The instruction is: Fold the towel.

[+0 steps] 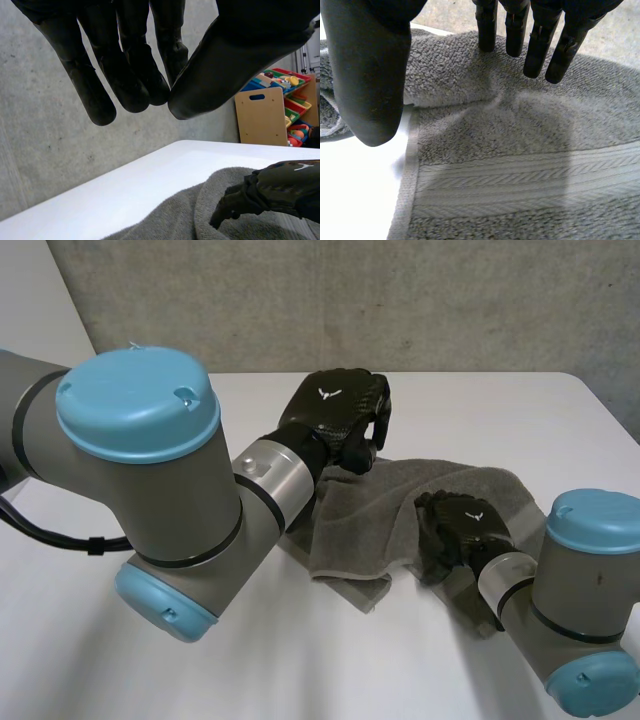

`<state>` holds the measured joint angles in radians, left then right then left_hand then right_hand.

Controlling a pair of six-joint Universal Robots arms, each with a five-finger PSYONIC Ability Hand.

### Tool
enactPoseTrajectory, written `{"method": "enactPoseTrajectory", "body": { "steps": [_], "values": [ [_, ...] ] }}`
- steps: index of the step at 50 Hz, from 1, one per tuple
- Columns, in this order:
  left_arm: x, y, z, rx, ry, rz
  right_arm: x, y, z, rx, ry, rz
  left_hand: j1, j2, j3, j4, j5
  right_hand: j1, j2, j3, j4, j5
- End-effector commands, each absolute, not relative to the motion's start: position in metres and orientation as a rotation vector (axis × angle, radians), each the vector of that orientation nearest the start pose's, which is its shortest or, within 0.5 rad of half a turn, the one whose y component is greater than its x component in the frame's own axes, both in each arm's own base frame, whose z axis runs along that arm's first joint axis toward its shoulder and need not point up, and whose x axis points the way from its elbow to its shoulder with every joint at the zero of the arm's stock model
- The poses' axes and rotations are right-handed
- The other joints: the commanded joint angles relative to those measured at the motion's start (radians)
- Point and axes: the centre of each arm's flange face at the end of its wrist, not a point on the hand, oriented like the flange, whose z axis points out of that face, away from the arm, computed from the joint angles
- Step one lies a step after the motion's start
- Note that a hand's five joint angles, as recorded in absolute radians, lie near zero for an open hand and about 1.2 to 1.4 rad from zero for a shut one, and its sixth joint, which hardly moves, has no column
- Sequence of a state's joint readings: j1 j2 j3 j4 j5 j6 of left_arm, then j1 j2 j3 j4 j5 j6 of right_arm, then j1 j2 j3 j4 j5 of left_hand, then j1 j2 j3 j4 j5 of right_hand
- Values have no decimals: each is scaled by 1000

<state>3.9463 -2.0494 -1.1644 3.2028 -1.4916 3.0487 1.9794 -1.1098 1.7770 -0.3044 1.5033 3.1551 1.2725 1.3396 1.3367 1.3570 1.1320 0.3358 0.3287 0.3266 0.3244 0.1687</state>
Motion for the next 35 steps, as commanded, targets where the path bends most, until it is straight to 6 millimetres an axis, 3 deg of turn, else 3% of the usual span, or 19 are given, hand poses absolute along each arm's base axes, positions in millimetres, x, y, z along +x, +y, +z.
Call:
{"method": "enactPoseTrajectory", "body": {
  "steps": [1, 2, 3, 4, 5, 7, 14, 19, 35],
  "values": [
    [-386, -205, 249, -705, -1787, 1621, 261, -244, 130, -517, 2295, -1565, -207, -274, -271, -292, -241, 2, 9, 11, 13, -6],
    [-386, -205, 249, -705, -1787, 1621, 261, -241, 137, -527, 2286, -1564, -211, -278, -275, -295, -245, -1, 6, 8, 10, -9],
    [-385, -204, 242, -713, -1808, 1606, 261, -241, 137, -527, 2285, -1564, -559, -626, -623, -644, -593, -1, 6, 8, 10, -9],
    [-383, -203, 234, -721, -1836, 1585, 260, -237, 144, -538, 2275, -1565, -670, -737, -735, -755, -704, -4, 3, 5, 7, -12],
    [-383, -203, 234, -721, -1836, 1584, 260, -237, 144, -538, 2275, -1565, -671, -739, -736, -756, -705, -4, 3, 5, 7, -12],
    [-379, -199, 213, -741, -1900, 1533, 255, -231, 153, -559, 2286, -1546, -730, -797, -794, -814, -764, -4, 3, 5, 7, -12],
    [-369, -189, 182, -840, -1982, 1488, 247, -217, 154, -642, 2282, -1521, -801, -868, -865, -885, -835, 60, 67, 69, 71, 52],
    [-359, -197, 159, -901, -2015, 1525, 242, -221, 153, -632, 2280, -1522, -804, -871, -868, -888, -838, 137, 144, 146, 148, 129],
    [-354, -219, 120, -871, -2108, 1617, 277, -234, 125, -706, 2194, -1536, -786, -853, -850, -870, -820, 175, 182, 184, 186, 167]
  ]
}}
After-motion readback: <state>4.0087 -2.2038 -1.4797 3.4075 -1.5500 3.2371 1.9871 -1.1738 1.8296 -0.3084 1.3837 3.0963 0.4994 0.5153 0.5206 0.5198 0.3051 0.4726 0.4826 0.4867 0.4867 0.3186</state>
